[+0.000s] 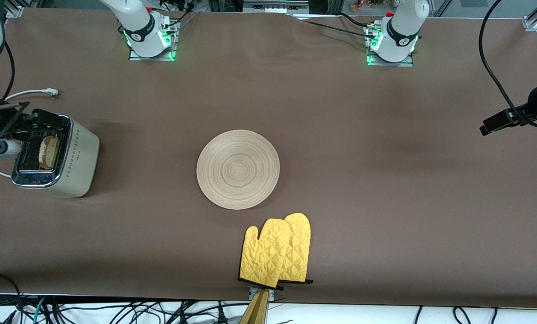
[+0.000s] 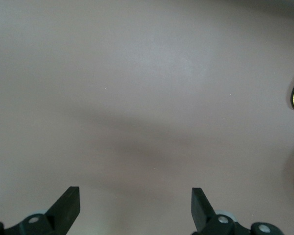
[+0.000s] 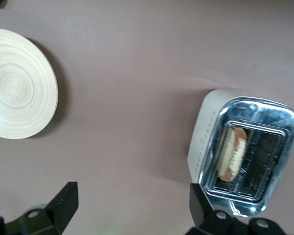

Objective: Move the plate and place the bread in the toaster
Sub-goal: 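Open the right gripper and raise it away from the toaster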

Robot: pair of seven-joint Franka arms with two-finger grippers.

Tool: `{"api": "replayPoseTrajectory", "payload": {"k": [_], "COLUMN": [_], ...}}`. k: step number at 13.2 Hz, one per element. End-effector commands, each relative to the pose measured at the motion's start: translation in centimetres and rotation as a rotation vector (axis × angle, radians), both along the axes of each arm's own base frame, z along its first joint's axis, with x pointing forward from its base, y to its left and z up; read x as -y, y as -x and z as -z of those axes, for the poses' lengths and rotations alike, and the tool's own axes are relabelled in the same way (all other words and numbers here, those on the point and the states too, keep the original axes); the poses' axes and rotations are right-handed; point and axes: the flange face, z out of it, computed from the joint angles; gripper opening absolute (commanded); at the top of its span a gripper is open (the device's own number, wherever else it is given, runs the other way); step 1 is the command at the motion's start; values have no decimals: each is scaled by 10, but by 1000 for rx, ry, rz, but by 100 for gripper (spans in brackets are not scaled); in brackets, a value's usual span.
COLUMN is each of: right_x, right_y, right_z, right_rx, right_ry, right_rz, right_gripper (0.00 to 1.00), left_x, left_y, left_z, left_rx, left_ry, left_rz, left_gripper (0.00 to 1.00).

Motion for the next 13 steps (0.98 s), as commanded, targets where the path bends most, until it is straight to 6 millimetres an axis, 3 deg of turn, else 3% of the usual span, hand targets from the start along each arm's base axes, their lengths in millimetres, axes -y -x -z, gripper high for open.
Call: {"api": "replayPoseTrajectory", "payload": {"k": [1, 4, 8, 10, 13], "right_x": [-5, 8, 22, 38, 38], "right_y": [33, 51, 45, 43, 43], "right_z": [-30, -46, -27, -28, -27], "right_rx": [50, 63, 35, 34, 31], "right_ry": [70, 42, 50, 46, 47], "right_rz": [81, 107, 124, 158, 164], "right_gripper": [100, 100, 100, 100, 100], "left_x": [1, 3, 3, 3, 3], "left_y": [-3, -3, -3, -3, -3], "left_z": [-5, -4, -4, -4, -4], "left_rx": [3, 2, 2, 2, 2], "left_ry": [13, 15, 13, 13, 13], "left_rz": [-15, -12, -12, -12, -11], "left_gripper": [100, 100, 100, 100, 100]}}
